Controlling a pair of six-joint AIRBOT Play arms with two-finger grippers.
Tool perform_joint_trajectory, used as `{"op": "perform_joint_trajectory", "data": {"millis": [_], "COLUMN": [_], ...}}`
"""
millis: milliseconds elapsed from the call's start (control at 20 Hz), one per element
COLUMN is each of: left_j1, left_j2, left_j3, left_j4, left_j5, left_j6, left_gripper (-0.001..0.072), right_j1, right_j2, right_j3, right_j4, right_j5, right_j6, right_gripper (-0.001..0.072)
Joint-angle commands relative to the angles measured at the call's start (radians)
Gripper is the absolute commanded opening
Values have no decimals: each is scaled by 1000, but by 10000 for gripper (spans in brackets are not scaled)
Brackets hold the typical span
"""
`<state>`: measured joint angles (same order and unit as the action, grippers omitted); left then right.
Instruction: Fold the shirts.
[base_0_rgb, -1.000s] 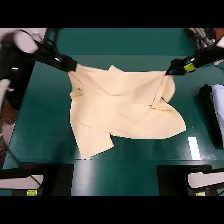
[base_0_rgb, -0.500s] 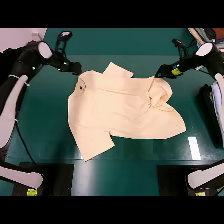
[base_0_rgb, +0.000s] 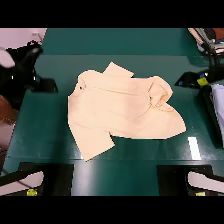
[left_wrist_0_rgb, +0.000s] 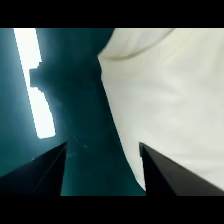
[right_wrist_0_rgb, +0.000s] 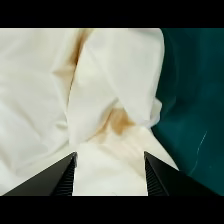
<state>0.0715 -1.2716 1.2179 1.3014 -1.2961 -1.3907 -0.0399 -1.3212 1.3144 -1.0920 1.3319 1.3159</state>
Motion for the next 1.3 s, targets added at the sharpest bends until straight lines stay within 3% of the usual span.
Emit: {"op": "perform_joint_trajectory", "data": {"millis": [0, 100, 250, 600, 650, 700, 750, 1000, 1100, 1250], "left_j1": [24, 24, 24, 21, 21, 21, 21, 21, 21, 21], "left_j2": [120, 132, 131, 131, 131, 131, 132, 132, 132, 132], "left_j3": [-315, -455, -576, -632, -632, -632, -631, -549, -519, -513], "left_j4": [-131, -218, -296, -440, -457, -474, -489, -497, -498, -501], "left_j5": [87, 147, 235, 323, 316, 306, 291, 194, 195, 207], "left_j6": [3, 5, 40, 110, 109, 115, 139, 204, 205, 205], "left_gripper": [542, 542, 542, 539, 410, 184, 30, 23, 24, 24], "right_j1": [-47, -51, -51, -51, -56, -72, -105, -377, -448, -436], "right_j2": [170, 243, 333, 410, 410, 410, 410, 410, 410, 410], "right_j3": [-193, -262, -329, -352, -352, -352, -353, -455, -582, -744], "right_j4": [1, 0, 0, -3, -8, -8, -10, -37, -53, -51], "right_j5": [-24, -35, -51, -25, -1, 24, 53, 201, 166, 63], "right_j6": [0, 0, 3, 19, 19, 20, 20, 18, 18, 18], "right_gripper": [478, 434, 434, 434, 434, 434, 434, 470, 597, 591]}}
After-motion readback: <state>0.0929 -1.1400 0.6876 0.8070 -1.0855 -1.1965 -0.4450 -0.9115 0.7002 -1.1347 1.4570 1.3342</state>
